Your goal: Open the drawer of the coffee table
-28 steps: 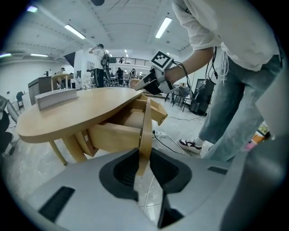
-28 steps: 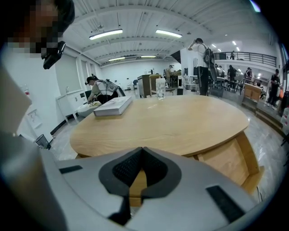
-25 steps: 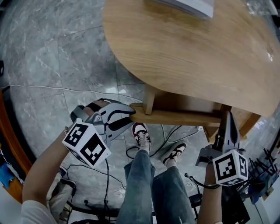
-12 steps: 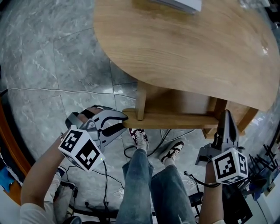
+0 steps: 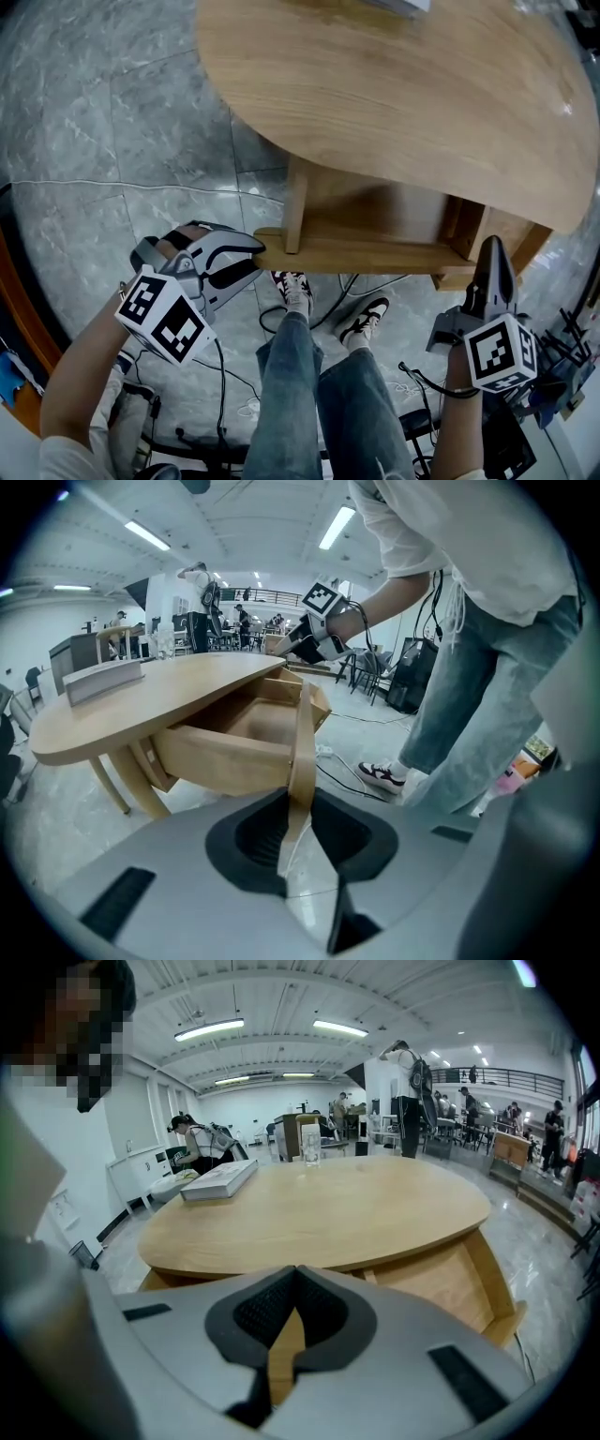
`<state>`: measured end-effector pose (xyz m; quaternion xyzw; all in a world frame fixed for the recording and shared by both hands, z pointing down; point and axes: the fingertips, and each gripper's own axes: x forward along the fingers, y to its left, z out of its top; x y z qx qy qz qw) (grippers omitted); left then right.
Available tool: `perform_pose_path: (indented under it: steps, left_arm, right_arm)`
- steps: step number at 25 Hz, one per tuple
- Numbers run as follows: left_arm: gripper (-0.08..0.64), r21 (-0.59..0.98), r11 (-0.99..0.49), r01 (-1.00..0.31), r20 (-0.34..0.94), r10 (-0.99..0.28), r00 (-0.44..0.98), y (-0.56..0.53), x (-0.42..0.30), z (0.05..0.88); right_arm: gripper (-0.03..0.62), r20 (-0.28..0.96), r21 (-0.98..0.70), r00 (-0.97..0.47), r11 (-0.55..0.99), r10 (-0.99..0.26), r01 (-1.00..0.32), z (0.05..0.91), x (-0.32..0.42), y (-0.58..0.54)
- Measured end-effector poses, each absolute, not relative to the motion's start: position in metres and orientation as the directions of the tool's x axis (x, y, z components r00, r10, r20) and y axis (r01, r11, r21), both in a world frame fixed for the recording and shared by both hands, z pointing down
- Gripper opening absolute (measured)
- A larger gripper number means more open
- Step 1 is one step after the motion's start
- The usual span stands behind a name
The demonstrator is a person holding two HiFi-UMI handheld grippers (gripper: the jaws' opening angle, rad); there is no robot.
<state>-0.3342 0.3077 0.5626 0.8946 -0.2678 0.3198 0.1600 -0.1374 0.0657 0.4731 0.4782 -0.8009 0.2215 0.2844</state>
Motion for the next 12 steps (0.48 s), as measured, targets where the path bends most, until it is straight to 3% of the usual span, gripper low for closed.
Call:
perform_pose_path:
  steps: [12]
  left_arm:
    - [0.071, 0.134, -0.774, -0.619, 0.654, -0.4, 0.642, 0.316, -0.327, 0.563]
  right_arm:
    - [-0.001, 0.661, -0.12, -0.39, 0.423, -0.642, -0.898, 0.476, -0.133, 0.076]
